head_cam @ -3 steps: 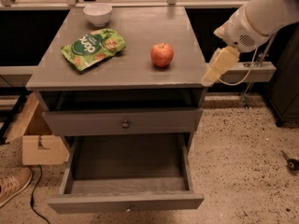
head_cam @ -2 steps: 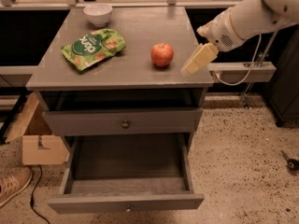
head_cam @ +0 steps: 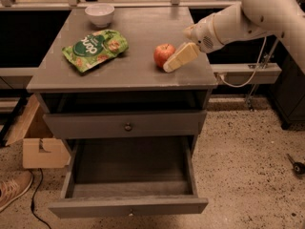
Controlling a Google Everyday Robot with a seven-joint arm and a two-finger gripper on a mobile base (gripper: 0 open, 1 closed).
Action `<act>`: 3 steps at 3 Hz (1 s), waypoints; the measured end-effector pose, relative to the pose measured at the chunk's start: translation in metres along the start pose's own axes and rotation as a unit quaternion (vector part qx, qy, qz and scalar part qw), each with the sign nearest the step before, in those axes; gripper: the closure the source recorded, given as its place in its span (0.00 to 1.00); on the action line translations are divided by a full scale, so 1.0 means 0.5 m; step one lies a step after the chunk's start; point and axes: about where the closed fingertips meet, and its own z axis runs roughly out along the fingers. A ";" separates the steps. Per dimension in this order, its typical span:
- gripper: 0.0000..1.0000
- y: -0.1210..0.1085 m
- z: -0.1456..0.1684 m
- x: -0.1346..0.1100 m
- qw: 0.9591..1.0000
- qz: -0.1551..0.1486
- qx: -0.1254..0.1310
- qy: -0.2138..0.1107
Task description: Place apple into middle drawer
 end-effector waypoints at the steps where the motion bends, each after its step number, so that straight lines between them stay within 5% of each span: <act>1: 0.00 -0.010 0.043 -0.005 1.000 0.016 -0.007 -0.008; 2: 0.02 -0.024 0.085 0.002 0.999 0.032 -0.007 -0.004; 3: 0.24 -0.026 0.110 0.007 0.999 0.038 -0.010 -0.001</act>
Offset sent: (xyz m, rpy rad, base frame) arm 0.0393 0.0220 -0.0284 0.0410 0.0612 -0.0545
